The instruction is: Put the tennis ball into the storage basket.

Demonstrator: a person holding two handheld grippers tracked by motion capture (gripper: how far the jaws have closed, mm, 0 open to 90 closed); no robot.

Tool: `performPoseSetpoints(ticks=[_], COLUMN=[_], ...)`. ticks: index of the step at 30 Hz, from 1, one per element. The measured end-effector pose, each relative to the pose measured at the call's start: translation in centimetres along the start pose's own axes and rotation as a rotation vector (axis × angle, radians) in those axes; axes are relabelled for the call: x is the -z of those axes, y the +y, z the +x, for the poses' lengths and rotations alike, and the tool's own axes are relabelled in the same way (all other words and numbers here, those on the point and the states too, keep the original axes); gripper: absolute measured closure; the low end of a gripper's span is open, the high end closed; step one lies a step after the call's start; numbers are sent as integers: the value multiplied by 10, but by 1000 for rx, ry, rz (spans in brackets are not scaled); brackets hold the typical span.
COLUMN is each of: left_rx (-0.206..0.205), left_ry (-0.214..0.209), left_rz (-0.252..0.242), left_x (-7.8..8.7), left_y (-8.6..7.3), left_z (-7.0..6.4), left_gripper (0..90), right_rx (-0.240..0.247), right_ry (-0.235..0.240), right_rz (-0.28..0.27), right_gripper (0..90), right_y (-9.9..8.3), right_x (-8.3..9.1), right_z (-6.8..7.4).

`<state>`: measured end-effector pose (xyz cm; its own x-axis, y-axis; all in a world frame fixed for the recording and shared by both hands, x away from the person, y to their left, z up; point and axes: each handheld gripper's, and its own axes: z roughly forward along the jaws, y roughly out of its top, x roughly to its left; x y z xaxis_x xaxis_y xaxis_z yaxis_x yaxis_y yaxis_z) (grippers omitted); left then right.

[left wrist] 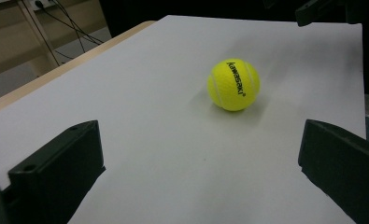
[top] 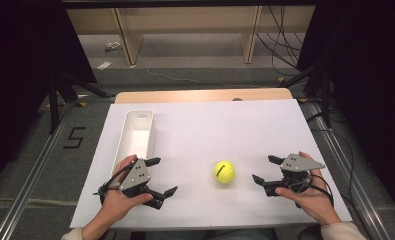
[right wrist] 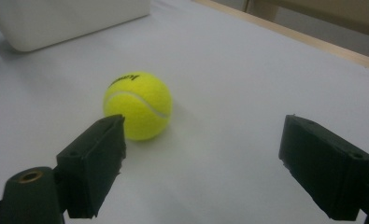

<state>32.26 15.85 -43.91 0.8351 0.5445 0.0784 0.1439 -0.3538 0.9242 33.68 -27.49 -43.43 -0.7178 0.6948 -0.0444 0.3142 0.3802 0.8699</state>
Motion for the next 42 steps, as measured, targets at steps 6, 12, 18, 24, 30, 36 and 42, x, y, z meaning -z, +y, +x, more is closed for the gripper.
performPoseSetpoints(ticks=[6,12,18,24,30,36,42], left_rx=[-1,-2,-7,-6,-7,-7,-7], left_ry=[3,7,2,5,3,5,7], left_rz=[-6,-4,-5,-7,-5,-7,-9], left_x=[2,2,2,3,3,3,4], left_y=[0,0,0,0,0,0,0], left_z=[0,0,-1,0,0,0,0], left_gripper=[0,0,0,0,0,0,0], right_rx=[8,-3,6,11,10,27,26], right_ry=[8,12,26,31,42,54,68], right_rz=[3,-1,1,4,10,17,26], right_gripper=[153,154,156,155,154,154,154], right_y=[1,2,4,7,10,13,16], right_x=[-2,-4,-8,-15,-23,-34,-45], right_z=[3,3,5,8,13,18,21])
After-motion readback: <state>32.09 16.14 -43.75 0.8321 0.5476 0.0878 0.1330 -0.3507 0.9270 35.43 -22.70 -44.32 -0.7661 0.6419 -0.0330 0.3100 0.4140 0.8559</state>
